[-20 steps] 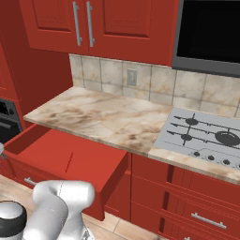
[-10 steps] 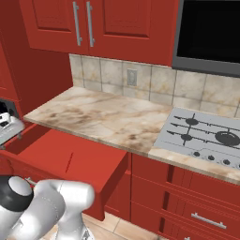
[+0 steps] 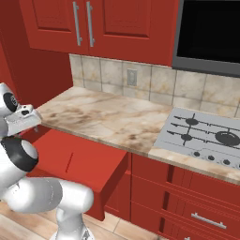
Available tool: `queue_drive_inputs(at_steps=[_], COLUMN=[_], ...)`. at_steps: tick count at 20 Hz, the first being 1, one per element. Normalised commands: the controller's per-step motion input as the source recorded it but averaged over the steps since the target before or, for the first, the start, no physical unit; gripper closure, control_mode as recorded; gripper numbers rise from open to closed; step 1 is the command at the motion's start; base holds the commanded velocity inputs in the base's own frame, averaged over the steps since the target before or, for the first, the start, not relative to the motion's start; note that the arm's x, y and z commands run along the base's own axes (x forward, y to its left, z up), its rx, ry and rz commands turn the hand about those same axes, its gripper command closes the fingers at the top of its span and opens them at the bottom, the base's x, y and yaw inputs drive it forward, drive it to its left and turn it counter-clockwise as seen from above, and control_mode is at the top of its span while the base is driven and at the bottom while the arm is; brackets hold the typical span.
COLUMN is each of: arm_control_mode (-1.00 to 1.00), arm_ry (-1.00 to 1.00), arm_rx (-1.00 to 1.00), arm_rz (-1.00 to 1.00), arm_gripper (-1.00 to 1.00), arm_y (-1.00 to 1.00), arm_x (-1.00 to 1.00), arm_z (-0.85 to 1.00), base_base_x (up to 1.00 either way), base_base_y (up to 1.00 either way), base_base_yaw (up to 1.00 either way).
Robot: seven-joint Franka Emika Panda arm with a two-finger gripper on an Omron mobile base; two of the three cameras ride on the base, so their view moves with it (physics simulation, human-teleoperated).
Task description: Take a straw from the drawer in front and place it inside the glass cup on the dining counter.
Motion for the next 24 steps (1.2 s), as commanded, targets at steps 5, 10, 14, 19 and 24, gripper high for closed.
queue_drive_inputs(at_steps=[5, 10, 14, 19, 24], arm_control_mode=[-1.00, -1.00, -1.00, -1.00, -1.00], arm_ry=[0.21, 0.14, 0.08, 0.06, 0.00], arm_rx=[0.01, 0.07, 0.10, 0.09, 0.08], arm_rz=[-0.14, -0.10, -0.08, -0.09, -0.07], arm_gripper=[-1.00, -1.00, -1.00, -1.00, -1.00], arm_y=[-0.33, -0.42, -0.37, -0.27, -0.08], arm_x=[0.35, 0.33, 0.25, 0.24, 0.17], arm_z=[-0.15, -0.35, -0.45, -0.44, -0.28], base_base_x=[0.00, 0.00, 0.00, 0.00, 0.00], base_base_y=[0.00, 0.00, 0.00, 0.00, 0.00], base_base_yaw=[0.00, 0.00, 0.00, 0.00, 0.00])
